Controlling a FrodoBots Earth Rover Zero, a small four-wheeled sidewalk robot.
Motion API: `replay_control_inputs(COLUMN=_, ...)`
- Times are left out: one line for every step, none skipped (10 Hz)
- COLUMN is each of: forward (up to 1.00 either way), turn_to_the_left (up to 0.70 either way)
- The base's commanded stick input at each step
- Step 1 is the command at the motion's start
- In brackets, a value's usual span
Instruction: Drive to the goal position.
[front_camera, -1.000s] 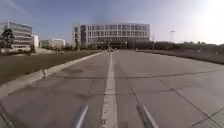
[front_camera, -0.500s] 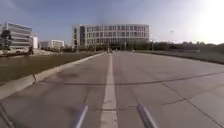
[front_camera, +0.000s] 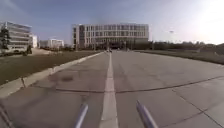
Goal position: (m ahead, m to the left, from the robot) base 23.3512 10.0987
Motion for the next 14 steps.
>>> replay_control_inputs(forward=0.7, turn_to_the_left=-0.14)
replay_control_inputs(forward=0.7, turn_to_the_left=-0.14)
replay_control_inputs(forward=0.7, turn_to_the_left=-0.14)
replay_control_inputs(forward=0.7, turn_to_the_left=-0.14)
replay_control_inputs(forward=0.7, turn_to_the_left=-0.14)
replay_control_inputs(forward=0.7, turn_to_the_left=-0.14)
replay_control_inputs(forward=0.7, turn_to_the_left=-0.14)
replay_control_inputs(forward=0.7, turn_to_the_left=-0.14)
replay_control_inputs(forward=0.7, turn_to_the_left=-0.14)
replay_control_inputs(forward=0.7, turn_to_the_left=-0.14)
replay_control_inputs(forward=0.7, turn_to_the_left=-0.14)
replay_control_inputs(forward=0.7, turn_to_the_left=-0.14)
replay_control_inputs(forward=0.7, turn_to_the_left=-0.14)
replay_control_inputs(forward=0.7, turn_to_the_left=-0.14)
